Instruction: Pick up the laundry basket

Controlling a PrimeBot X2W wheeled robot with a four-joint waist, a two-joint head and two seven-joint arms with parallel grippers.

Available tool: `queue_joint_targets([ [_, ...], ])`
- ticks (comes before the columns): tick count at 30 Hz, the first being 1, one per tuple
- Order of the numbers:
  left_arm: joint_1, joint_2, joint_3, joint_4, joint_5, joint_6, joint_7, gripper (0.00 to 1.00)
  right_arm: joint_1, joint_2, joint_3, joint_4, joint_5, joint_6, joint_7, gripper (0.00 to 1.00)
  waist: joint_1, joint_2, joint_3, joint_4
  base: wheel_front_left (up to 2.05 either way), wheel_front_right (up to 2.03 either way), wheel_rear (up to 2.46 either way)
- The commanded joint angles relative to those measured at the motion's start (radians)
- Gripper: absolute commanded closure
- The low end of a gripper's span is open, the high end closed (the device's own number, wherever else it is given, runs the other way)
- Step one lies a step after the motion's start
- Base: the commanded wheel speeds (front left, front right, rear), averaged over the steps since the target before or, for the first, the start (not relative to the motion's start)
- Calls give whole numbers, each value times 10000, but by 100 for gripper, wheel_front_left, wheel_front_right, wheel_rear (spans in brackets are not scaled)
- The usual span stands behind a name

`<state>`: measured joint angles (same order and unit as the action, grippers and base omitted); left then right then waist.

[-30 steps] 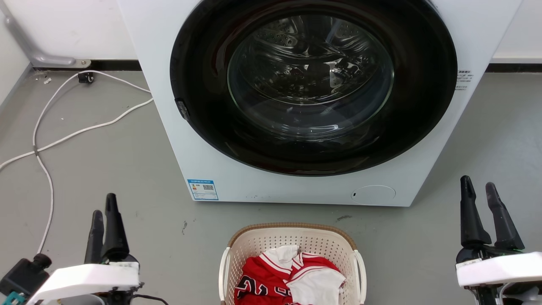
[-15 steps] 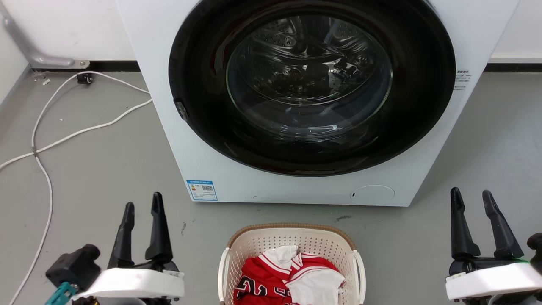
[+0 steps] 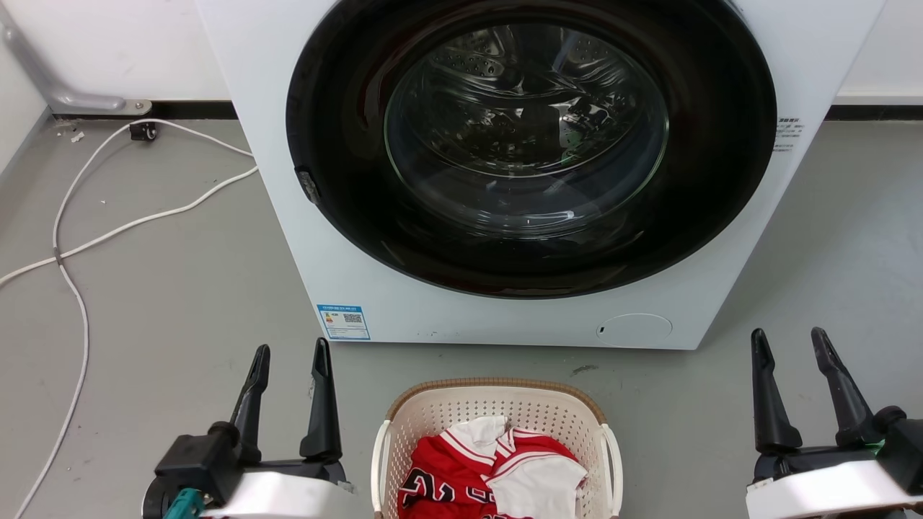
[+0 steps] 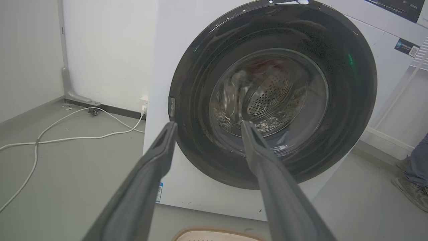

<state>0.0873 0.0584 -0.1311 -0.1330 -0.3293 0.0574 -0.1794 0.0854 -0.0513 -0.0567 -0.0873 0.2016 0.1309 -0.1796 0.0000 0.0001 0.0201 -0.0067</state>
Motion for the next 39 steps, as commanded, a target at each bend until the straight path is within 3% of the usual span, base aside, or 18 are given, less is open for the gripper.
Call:
queue_joint_targets([
  [1, -18, 150, -152, -61, 345, 125, -104, 0, 106, 14, 42, -112, -275, -3, -89, 0, 0, -1, -2, 1, 0, 0, 0],
  [8, 106, 372, -742, 120, 915, 656, -257, 0, 279, 15, 66, -68, -910, -3, -252, 0, 0, -1, -23, -18, 0, 0, 0],
  [21, 368, 719, -1428, 408, 1877, 829, -519, 0, 621, 17, 47, 432, -1668, -3, -509, 0, 0, -1, -111, -79, 0, 0, 0],
  [36, 617, 607, -1360, 428, 2916, 1336, -811, 0, 710, 21, -42, 598, -2606, -3, -803, 0, 0, -1, -54, -139, 0, 0, 0],
  [39, 682, 591, -1350, 384, 3137, 1261, -870, 0, 747, 21, -43, 591, -2821, -3, -862, 0, 0, -1, -24, -131, 0, 0, 0],
])
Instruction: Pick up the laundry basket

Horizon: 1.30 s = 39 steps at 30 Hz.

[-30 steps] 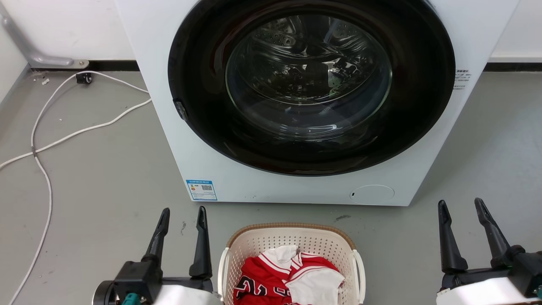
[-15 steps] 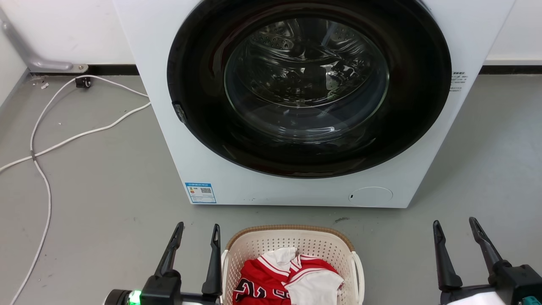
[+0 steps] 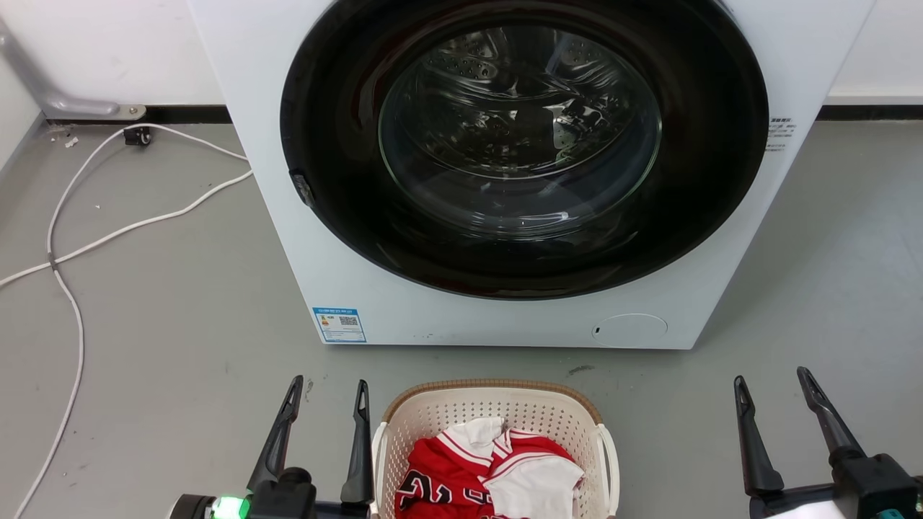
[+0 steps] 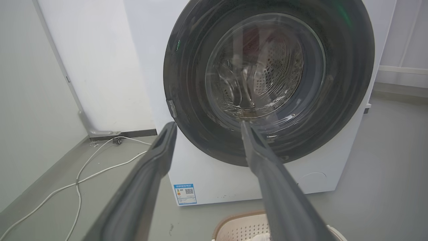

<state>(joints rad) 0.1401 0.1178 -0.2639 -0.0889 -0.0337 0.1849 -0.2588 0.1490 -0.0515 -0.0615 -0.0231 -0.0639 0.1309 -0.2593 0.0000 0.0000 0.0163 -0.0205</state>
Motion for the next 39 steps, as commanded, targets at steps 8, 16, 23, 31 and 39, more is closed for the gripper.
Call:
queue_joint_targets([
  [8, 162, -161, 265, -12, 116, -201, -91, 0, 35, 23, -55, 26, 77, -3, -66, 0, 0, 0, 78, 28, 0, 0, 0],
  [16, 164, -305, 474, 65, 207, -420, -91, 0, -92, 23, -68, 119, 258, -3, -64, 0, 0, 0, 127, 15, 0, 0, 0],
  [23, 2, -342, 583, 273, 163, -612, -68, 0, -194, 24, -156, 379, 172, -3, -63, 0, 0, 0, 399, -45, 0, 0, 0],
  [31, -735, -246, 964, 878, 96, -1001, -67, 0, -921, 25, 8, 1276, 146, -3, -61, 0, 0, 0, 1650, -320, 0, 0, 0],
  [39, -2415, -24, 1350, 2658, 4, -1749, -68, 0, -2663, 25, 327, 3212, 247, -3, -63, 0, 0, 0, 3513, -501, 0, 0, 0],
])
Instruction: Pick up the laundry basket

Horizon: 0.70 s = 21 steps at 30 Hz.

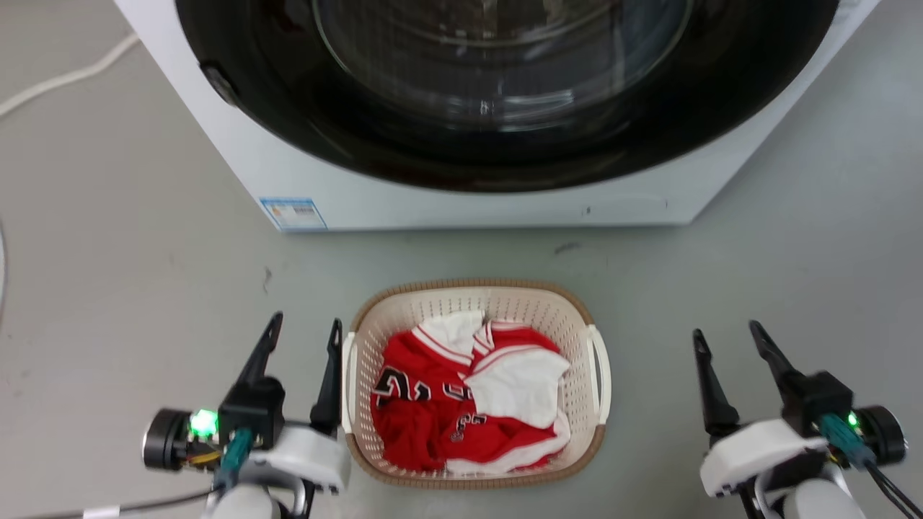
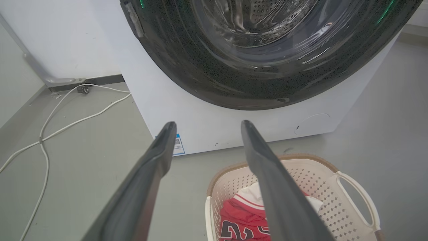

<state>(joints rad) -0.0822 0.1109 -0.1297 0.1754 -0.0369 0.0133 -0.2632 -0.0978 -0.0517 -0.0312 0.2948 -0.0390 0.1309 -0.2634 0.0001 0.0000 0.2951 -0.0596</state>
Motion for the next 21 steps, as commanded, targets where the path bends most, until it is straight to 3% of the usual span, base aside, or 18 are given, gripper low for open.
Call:
queue_joint_targets([
  [1, -454, 87, 13, 264, 72, -126, -24, 0, -434, 27, 95, 320, -28, -3, -21, 0, -1, 0, 953, -116, 0, 0, 0],
  [9, -2660, 608, -22, 3029, 234, -631, -24, 0, -2568, 29, 918, 2787, 131, -5, 617, 0, -1, 0, 2633, -164, 0, 0, 0],
  [21, -4942, 1092, -482, 6961, 344, -1111, -24, 0, -4952, 19, 1743, 5693, 1194, -5, 1098, 0, -1, 0, 3856, -341, 0, 0, 0],
])
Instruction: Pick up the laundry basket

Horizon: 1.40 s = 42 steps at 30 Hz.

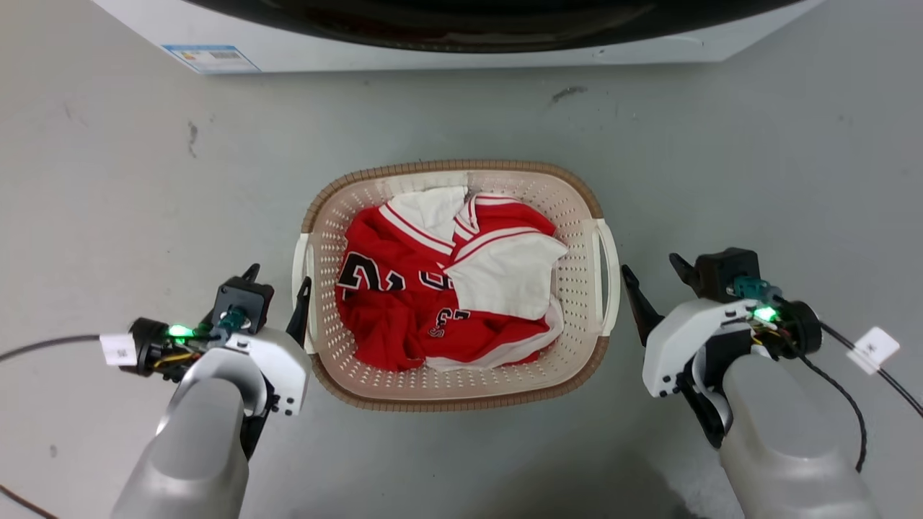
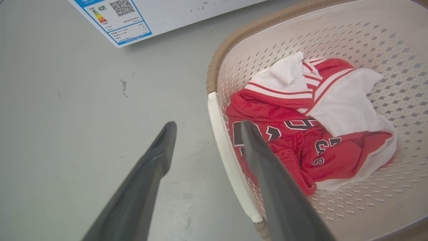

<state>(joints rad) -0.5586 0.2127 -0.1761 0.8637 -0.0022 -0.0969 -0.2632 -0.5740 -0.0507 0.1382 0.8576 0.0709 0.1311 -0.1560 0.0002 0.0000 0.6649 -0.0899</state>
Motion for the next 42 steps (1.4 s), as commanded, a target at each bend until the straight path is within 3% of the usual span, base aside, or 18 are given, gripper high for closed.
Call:
queue_joint_targets([
  [1, -374, 71, -88, 273, -2, -68, -24, 0, -320, 8, 206, 239, 379, -7, 67, 0, -2, 0, 227, -24, 0, 0, 0],
  [3, -670, 101, -160, 693, -75, -127, -24, 0, -541, 8, 516, 628, 899, -7, 300, 0, -2, 0, 347, -2, 0, 0, 0],
  [9, -1575, 187, -492, 1767, -213, -269, 21, 0, -1327, 2, 1006, 1498, 1031, -7, 682, 0, -2, 0, 736, -17, 0, 0, 0],
  [17, -2666, 57, -1551, 2925, -712, -326, 897, 0, -2058, 4, 1386, 2296, 1421, -7, 1020, 0, -2, 0, 1121, 39, 0, 0, 0],
  [27, -3430, 296, -3437, 2998, -2034, -331, 1525, 0, -2916, 5, 1845, 2951, 1680, -7, 1426, 0, -2, 0, 1558, 109, 0, 0, 0],
  [42, -3969, 820, -5180, 2537, -3796, -320, 2226, 0, -3418, 2, 2245, 3400, 2171, -7, 1597, 0, -2, 0, 1985, 215, 0, 0, 0],
])
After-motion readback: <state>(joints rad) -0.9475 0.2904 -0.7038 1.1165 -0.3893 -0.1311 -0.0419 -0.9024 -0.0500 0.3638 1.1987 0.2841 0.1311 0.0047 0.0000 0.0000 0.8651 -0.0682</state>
